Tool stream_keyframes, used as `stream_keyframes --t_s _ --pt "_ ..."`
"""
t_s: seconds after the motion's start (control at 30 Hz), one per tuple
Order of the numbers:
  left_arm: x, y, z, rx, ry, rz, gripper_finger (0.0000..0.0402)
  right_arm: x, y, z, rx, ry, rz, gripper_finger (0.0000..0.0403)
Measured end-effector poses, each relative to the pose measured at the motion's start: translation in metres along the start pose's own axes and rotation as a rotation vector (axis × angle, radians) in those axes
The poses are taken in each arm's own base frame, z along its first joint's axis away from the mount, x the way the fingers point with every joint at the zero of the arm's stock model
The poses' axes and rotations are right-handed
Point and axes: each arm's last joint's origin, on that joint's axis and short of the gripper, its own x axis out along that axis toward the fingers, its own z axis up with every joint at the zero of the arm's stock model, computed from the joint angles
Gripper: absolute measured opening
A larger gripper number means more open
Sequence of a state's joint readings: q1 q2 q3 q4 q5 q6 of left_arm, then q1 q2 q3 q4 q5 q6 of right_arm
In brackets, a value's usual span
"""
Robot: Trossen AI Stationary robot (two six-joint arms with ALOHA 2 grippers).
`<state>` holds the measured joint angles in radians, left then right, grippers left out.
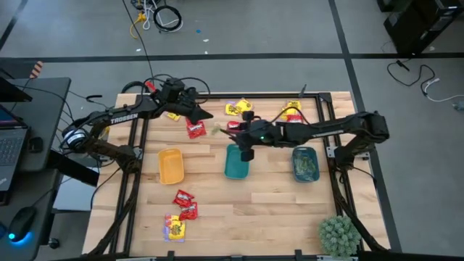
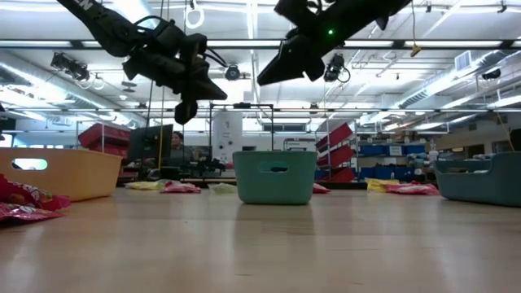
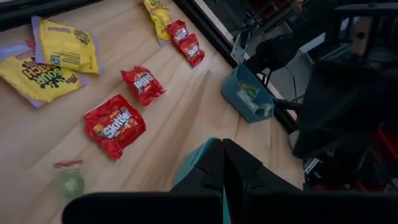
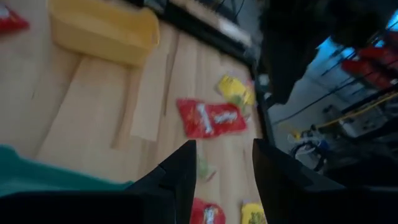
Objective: Sort candy
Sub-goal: Put the green transparent candy into the blue bin
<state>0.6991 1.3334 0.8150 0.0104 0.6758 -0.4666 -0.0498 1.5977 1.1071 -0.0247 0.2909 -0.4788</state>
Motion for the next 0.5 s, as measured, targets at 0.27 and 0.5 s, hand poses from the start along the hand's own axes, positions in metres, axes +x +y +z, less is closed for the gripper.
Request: stream_keyframes --t_s 0.27,0.5 --pt "-0.001 0.013 -0.023 0.132 0.178 0.222 0.0003 0.007 0.003 -0.003 0.047 0.058 0.041 0.0143" --pt "0.017 0.01 -0.042 0.26 0.31 0.339 0.0058 0.005 0.002 -0.004 0.106 0.071 0.049 0.0143"
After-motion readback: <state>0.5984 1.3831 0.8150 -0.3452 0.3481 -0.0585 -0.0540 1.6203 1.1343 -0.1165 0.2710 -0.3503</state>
